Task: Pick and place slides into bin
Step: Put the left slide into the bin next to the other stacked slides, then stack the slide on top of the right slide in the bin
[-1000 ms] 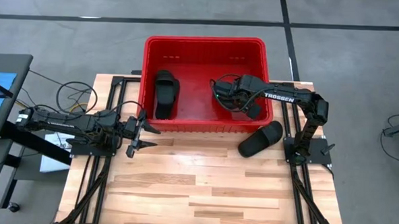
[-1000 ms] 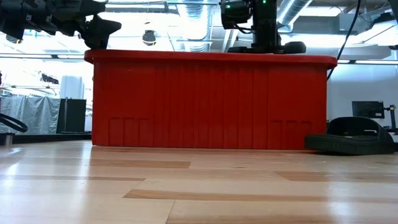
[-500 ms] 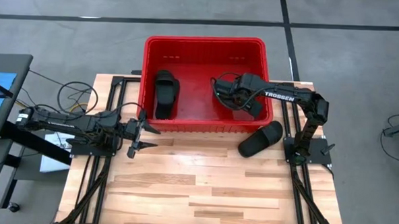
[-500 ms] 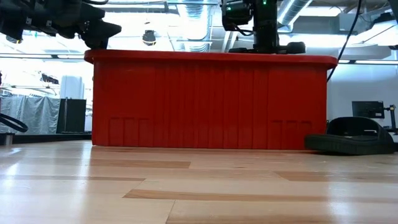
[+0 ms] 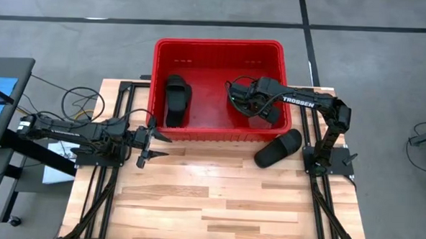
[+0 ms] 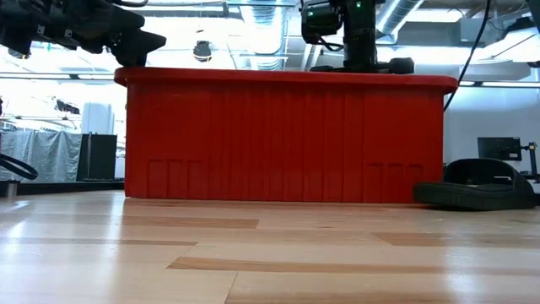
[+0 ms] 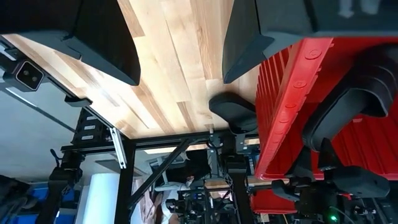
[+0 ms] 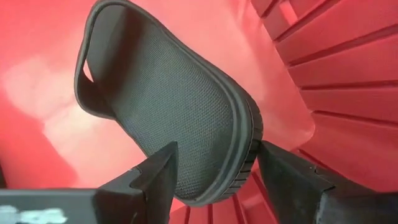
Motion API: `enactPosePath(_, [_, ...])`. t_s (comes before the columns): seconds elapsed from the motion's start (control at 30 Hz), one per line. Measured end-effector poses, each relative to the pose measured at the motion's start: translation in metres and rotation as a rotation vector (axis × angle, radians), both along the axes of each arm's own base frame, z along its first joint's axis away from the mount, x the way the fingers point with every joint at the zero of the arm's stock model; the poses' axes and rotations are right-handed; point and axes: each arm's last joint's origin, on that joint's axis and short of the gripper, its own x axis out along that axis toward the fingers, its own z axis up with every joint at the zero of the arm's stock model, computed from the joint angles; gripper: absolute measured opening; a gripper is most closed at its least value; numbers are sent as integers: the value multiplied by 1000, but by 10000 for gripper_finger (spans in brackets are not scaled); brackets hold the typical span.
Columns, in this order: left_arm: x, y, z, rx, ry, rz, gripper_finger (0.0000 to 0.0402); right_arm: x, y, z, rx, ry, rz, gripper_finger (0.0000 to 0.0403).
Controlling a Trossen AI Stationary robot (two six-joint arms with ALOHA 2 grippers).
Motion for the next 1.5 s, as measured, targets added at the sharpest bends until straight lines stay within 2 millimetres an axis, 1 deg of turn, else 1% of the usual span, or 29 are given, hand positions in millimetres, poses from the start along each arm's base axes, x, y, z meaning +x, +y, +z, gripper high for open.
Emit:
enactPosePath(0.33, [0,0,0,-1,0,0,219,3,-2,0,-5,-22,49,235])
enactPosePath(0.73, [0,0,0,7,1,-1,219,3,-7,0,-8,-11,123,235])
enactPosePath(1.1, [0,0,0,8,1,-2,219,1,-12,-1,62,-29,119,235])
enactPosePath(1.33, [0,0,0,5,1,-2,219,-5,-9,-1,95,27,114,235])
enactPosePath(1.5, [0,0,0,4,2,12,219,-6,-9,-1,94,34,114,235])
